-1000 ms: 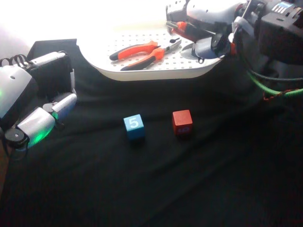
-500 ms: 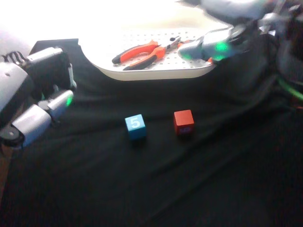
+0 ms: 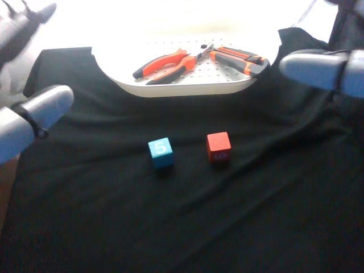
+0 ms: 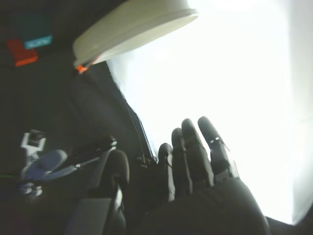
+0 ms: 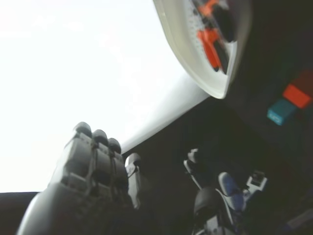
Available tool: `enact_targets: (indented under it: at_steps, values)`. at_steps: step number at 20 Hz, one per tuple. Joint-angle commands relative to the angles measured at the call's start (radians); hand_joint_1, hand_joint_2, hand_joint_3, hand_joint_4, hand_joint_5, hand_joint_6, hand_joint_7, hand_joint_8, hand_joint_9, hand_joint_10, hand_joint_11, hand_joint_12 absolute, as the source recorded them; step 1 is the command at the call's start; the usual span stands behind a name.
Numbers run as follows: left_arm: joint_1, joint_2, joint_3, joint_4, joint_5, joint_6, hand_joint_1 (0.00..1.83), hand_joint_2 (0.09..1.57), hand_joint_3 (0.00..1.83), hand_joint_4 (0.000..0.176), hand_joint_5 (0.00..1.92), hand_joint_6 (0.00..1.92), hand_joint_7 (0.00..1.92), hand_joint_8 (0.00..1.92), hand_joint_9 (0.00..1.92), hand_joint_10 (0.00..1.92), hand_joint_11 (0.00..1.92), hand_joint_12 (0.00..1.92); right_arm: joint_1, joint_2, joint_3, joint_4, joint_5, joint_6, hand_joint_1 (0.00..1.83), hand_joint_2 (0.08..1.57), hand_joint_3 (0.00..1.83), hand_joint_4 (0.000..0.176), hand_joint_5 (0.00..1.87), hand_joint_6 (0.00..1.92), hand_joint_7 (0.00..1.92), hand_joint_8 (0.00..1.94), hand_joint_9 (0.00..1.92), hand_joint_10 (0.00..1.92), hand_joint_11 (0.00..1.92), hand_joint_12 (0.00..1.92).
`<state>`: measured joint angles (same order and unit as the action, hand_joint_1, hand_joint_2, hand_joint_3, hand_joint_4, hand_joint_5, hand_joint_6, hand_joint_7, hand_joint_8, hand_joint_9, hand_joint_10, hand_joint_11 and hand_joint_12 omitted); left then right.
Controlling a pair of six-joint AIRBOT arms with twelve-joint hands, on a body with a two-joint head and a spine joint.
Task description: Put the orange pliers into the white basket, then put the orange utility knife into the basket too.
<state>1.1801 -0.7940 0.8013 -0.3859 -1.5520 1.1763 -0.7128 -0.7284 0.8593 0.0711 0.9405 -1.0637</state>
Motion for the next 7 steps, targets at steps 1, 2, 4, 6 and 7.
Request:
enact_targets:
  at_steps: [1, 2, 4, 6, 7]
  values:
    - [-0.001, 0.011, -0.003, 0.018, -0.149, 0.007, 0.06, 1.17, 0.00, 0.140, 0.00, 0.00, 0.00, 0.00, 0.00, 0.00, 0.00, 0.01, -0.006, 0.016, -0.011, 0.023, 0.209, 0.001, 0.07, 1.12, 0.00, 0.146, 0.00, 0.00, 0.00, 0.00, 0.00, 0.00, 0.00, 0.00]
    - [0.002, 0.020, -0.008, 0.018, -0.164, 0.013, 0.04, 1.11, 0.00, 0.169, 0.00, 0.00, 0.00, 0.00, 0.00, 0.00, 0.00, 0.00, -0.038, 0.043, -0.033, 0.031, 0.257, 0.001, 0.09, 1.10, 0.00, 0.134, 0.00, 0.00, 0.00, 0.00, 0.00, 0.00, 0.00, 0.00]
    - [0.007, 0.038, -0.015, 0.018, -0.180, 0.021, 0.07, 1.09, 0.00, 0.176, 0.00, 0.00, 0.00, 0.00, 0.00, 0.00, 0.00, 0.00, -0.097, 0.091, -0.069, 0.058, 0.359, 0.001, 0.18, 1.08, 0.00, 0.131, 0.00, 0.00, 0.00, 0.00, 0.00, 0.00, 0.00, 0.00]
    - [0.007, 0.048, -0.015, 0.020, -0.180, 0.026, 0.08, 1.11, 0.01, 0.176, 0.00, 0.00, 0.00, 0.00, 0.00, 0.00, 0.00, 0.00, -0.140, 0.111, -0.083, 0.085, 0.438, 0.000, 0.19, 1.09, 0.00, 0.123, 0.00, 0.00, 0.00, 0.00, 0.00, 0.00, 0.00, 0.00]
    - [0.007, 0.054, -0.015, 0.021, -0.180, 0.026, 0.07, 1.09, 0.00, 0.176, 0.00, 0.00, 0.00, 0.00, 0.00, 0.00, 0.00, 0.00, -0.153, 0.119, -0.086, 0.099, 0.469, 0.000, 0.17, 1.11, 0.00, 0.108, 0.00, 0.00, 0.00, 0.00, 0.00, 0.00, 0.00, 0.00]
